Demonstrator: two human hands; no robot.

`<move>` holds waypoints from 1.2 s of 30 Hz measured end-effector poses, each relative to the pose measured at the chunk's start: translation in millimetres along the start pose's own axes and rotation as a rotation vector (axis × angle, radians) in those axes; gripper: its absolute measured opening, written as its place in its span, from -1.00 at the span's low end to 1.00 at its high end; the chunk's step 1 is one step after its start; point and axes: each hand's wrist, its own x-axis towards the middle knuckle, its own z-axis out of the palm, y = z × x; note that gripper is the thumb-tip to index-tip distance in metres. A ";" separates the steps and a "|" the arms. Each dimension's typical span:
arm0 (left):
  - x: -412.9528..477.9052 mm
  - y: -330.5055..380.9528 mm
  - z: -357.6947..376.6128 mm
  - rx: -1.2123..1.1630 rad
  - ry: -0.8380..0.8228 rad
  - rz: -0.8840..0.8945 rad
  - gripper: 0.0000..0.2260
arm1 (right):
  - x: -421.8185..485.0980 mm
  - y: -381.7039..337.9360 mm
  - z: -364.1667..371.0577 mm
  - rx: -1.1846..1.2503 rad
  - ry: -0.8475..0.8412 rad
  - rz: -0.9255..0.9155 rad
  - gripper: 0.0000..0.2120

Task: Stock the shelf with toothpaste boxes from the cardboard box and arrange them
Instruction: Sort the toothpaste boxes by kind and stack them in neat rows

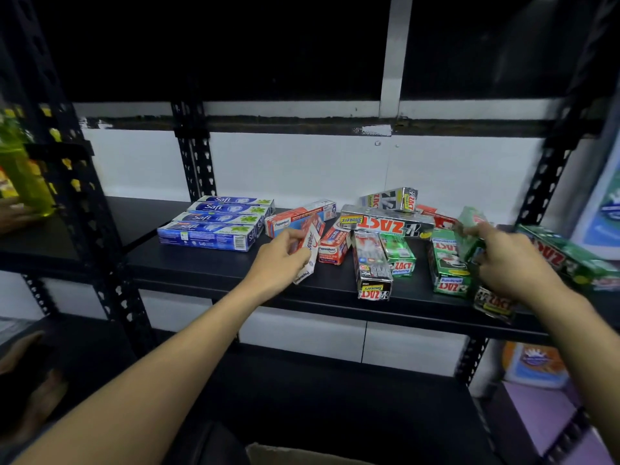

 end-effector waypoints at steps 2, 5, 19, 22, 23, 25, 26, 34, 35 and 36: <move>0.4 3.3 -1.3 0.001 0.015 -0.031 -0.70 | -3.9 2.9 1.2 -0.011 0.026 0.032 -0.40; 2.0 7.4 -1.7 0.021 0.023 -0.056 -0.69 | -10.8 4.9 -1.4 0.003 -0.009 0.027 -0.38; 25.7 -7.8 -7.4 0.295 0.057 0.002 -0.69 | -13.6 2.6 -7.5 -0.296 0.055 -0.113 -0.60; 19.6 -23.0 -9.5 0.446 0.121 0.065 -0.38 | -8.2 -13.2 -7.3 -0.224 0.044 -0.157 -0.49; 17.6 -25.6 -11.6 0.443 0.143 0.070 -0.36 | -7.2 -21.3 -6.2 -0.177 0.049 -0.177 -0.49; 15.5 -30.3 -17.0 0.400 0.187 0.070 -0.41 | -5.9 -38.9 -2.5 -0.050 0.067 -0.222 -0.53; 14.3 -31.9 -20.0 0.383 0.197 0.069 -0.44 | -5.2 -48.1 0.1 0.011 0.066 -0.256 -0.56; -0.9 -42.1 -56.0 0.234 0.100 0.022 -0.69 | 2.7 -124.4 27.3 0.153 -0.108 -0.550 -0.57; -2.4 -44.8 -61.3 0.231 0.083 0.009 -0.72 | 4.3 -132.9 30.0 0.149 -0.122 -0.578 -0.56; -3.4 -48.2 -65.9 0.240 0.070 0.003 -0.71 | 6.5 -141.1 33.0 0.140 -0.133 -0.602 -0.57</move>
